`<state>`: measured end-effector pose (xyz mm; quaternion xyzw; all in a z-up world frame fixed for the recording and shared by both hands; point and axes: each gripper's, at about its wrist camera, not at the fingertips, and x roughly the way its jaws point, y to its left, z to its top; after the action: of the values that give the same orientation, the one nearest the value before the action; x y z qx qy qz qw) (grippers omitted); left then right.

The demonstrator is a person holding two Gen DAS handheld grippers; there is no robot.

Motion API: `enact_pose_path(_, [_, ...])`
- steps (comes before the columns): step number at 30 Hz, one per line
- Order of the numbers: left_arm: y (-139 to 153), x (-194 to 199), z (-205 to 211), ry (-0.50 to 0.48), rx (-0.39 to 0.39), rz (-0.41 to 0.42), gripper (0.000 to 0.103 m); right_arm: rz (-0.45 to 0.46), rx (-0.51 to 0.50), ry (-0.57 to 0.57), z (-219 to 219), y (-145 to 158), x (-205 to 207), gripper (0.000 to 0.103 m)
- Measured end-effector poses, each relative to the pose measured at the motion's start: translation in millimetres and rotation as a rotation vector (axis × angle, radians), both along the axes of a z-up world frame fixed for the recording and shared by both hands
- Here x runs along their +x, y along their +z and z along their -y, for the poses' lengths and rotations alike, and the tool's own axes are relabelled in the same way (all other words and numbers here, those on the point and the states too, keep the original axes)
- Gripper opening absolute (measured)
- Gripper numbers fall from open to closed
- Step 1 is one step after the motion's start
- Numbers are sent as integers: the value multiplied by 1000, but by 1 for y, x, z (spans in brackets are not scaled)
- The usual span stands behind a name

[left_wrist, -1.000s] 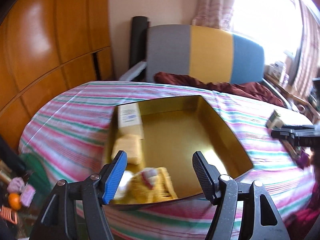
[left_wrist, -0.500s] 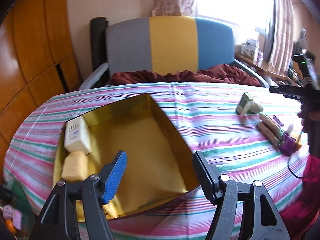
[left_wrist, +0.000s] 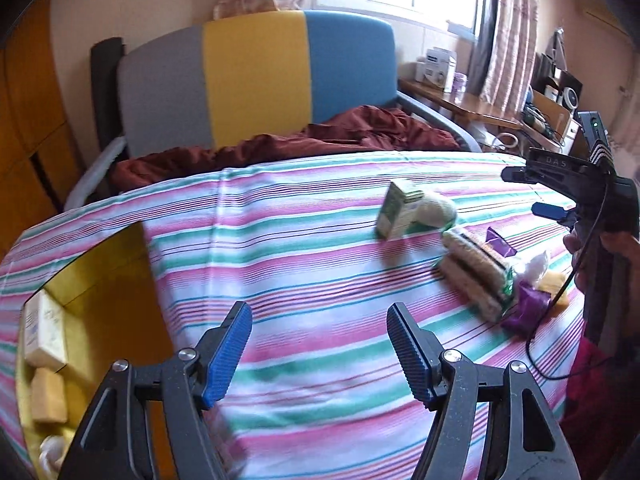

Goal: Organize objects
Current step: 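Move both tools back toward the remaining items on the table, then grasp the green-white soap box with the left tool while the right tool grasps the white sock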

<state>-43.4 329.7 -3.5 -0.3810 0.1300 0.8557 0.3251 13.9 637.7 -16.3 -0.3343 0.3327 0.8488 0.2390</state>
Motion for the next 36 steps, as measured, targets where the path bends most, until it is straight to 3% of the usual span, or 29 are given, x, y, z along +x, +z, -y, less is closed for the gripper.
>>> enact_pose_path(14, [-24, -41, -99, -50, 25, 67, 79, -1, -35, 40, 4, -6, -6, 83])
enact_pose_path(22, [-37, -56, -133, -63, 19, 70, 84, 6, -65, 28, -1, -10, -6, 83])
enact_pose_path(32, [-56, -78, -158, -21, 11, 94, 84, 9, -77, 34, -2, -11, -8, 83])
enact_pose_path(36, [-56, -86, -168, -14, 1, 65, 82, 18, -77, 37, -1, -13, -9, 83])
